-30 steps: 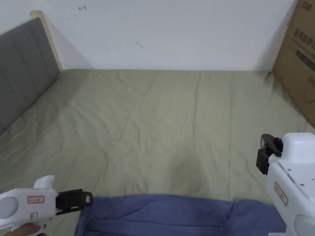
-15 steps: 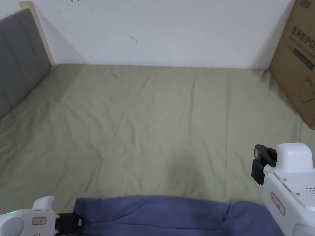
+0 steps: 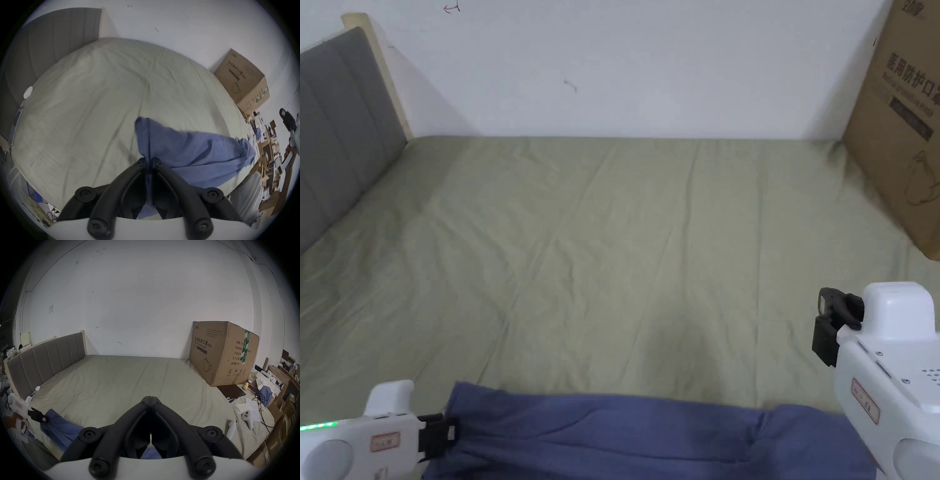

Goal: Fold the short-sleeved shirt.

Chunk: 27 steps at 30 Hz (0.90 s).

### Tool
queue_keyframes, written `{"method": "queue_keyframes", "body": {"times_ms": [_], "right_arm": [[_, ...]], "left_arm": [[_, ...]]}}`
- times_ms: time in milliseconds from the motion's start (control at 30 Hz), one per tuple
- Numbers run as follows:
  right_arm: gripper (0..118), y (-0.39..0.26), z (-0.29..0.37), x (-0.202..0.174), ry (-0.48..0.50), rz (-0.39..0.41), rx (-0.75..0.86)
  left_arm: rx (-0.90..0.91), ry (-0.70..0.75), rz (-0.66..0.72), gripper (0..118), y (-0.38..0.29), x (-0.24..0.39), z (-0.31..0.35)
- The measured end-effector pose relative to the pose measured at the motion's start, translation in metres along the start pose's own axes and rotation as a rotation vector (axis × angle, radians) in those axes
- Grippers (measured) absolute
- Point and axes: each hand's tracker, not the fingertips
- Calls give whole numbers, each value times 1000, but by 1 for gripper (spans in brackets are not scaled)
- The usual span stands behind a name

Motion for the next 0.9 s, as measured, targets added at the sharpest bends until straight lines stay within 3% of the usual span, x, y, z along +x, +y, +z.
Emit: {"method": "queue_keyframes", "body": {"times_ms": [67, 167, 300, 467, 733, 900], "right_arm": [[0, 2, 1, 3, -2, 0, 7], [0, 3, 3, 7, -4, -10, 17], [0, 2, 6, 13, -5, -25, 20], [0, 2, 12, 18, -6, -18, 25], [0, 1, 17, 28, 2, -30, 31], [0, -1, 21, 36, 16, -26, 37]], "left_arm": [[2, -26, 40, 4, 4, -6, 13], [23, 83, -41, 4, 5, -14, 29], [11, 143, 0, 4, 4, -20, 46], [0, 146, -2, 4, 7, 14, 53], [-23, -148, -48, 4, 17, 137, 44], [-94, -191, -101, 4, 12, 201, -4]]}}
